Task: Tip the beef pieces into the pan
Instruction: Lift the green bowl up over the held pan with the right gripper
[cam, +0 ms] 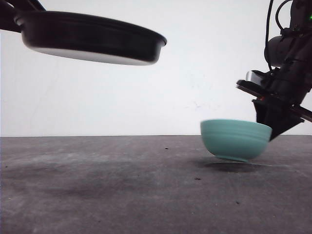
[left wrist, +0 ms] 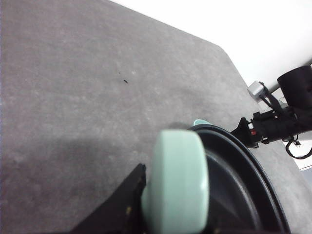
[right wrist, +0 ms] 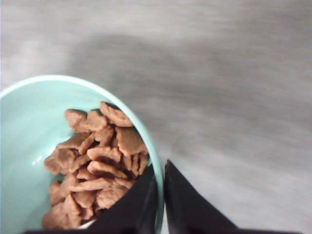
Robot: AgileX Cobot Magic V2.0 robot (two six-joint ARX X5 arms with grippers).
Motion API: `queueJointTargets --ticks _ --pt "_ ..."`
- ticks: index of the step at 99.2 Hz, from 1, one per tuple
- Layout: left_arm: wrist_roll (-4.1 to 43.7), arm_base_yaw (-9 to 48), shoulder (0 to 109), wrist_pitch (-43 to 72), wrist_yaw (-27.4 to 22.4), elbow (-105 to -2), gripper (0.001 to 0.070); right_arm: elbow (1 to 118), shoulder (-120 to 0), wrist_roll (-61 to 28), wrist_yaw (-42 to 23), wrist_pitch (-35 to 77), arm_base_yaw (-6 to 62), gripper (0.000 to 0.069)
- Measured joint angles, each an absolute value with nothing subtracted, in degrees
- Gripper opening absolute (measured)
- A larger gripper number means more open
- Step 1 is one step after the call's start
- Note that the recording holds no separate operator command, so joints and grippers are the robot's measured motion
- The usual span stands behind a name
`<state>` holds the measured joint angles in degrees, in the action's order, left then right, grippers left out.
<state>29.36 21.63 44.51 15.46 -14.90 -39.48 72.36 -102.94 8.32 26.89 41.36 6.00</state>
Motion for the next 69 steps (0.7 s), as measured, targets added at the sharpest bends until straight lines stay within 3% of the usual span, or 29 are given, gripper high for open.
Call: queueJointTargets --ticks 21,39,50,69 --pt "30.5 22.17 45.01 16.51 -14.85 -39.48 0.0055 71.94 -90.89 9.56 28.08 34.65 8.38 0.0012" --pt "33.26 24.25 47.29 16.49 -14.87 -39.48 0.0055 73.38 -77.84 13.45 25.85 26.37 16.78 0.0012" --pt "34.33 25.67 48.53 16.51 -14.85 -39.57 0.0055 73.49 -73.95 14.17 19.77 25.87 24.8 0.0012" --pt "34.68 26.48 49.23 16.51 -14.85 -41.89 0.0055 73.41 -74.59 12.84 3.25 27.66 37.85 0.0012"
